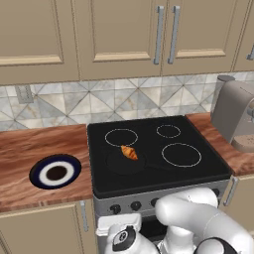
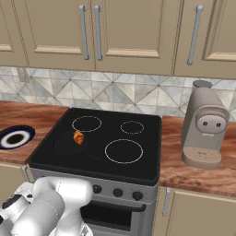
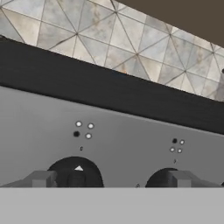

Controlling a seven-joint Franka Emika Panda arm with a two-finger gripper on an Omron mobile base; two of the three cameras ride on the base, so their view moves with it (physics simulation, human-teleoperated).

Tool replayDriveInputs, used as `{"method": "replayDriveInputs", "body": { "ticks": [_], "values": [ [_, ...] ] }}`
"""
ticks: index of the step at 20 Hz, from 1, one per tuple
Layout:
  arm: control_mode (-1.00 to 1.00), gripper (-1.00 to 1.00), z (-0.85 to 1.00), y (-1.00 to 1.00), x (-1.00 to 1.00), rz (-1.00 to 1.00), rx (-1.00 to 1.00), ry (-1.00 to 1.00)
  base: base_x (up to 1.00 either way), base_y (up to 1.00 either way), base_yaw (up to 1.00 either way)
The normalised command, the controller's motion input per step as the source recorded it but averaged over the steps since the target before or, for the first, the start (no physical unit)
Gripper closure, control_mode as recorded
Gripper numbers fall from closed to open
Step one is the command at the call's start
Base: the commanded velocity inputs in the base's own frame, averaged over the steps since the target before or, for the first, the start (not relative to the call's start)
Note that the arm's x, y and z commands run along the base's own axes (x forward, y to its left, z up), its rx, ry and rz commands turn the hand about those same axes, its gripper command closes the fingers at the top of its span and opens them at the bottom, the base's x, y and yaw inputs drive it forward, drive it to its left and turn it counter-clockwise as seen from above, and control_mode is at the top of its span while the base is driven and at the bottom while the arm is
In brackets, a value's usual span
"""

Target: Pick the croissant and place it on the pan. Then turn on the stove to warm the croissant.

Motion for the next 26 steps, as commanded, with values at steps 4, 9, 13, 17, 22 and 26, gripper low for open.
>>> {"method": "replayDriveInputs", "body": {
  "ticks": [4,9,13,17,22,26],
  "values": [
    [-1.00,-1.00,-0.16,0.19,0.19,0.00,0.05,0.00,0.00,0.00,0.00],
    [-1.00,-1.00,-0.14,0.08,0.36,0.00,0.04,0.00,0.00,0.00,0.00],
    [-1.00,-1.00,-0.10,0.00,0.16,0.00,0.03,0.00,0.00,0.00,0.00],
    [-1.00,-1.00,-0.24,0.00,0.00,0.00,0.03,0.00,0.00,0.00,0.00],
    [-1.00,-1.00,-0.16,-0.13,0.06,0.01,0.01,0.00,0.00,0.00,0.00],
    [-1.00,1.00,-0.20,-0.03,0.06,0.01,0.00,0.00,0.00,0.00,0.00]
  ]
}}
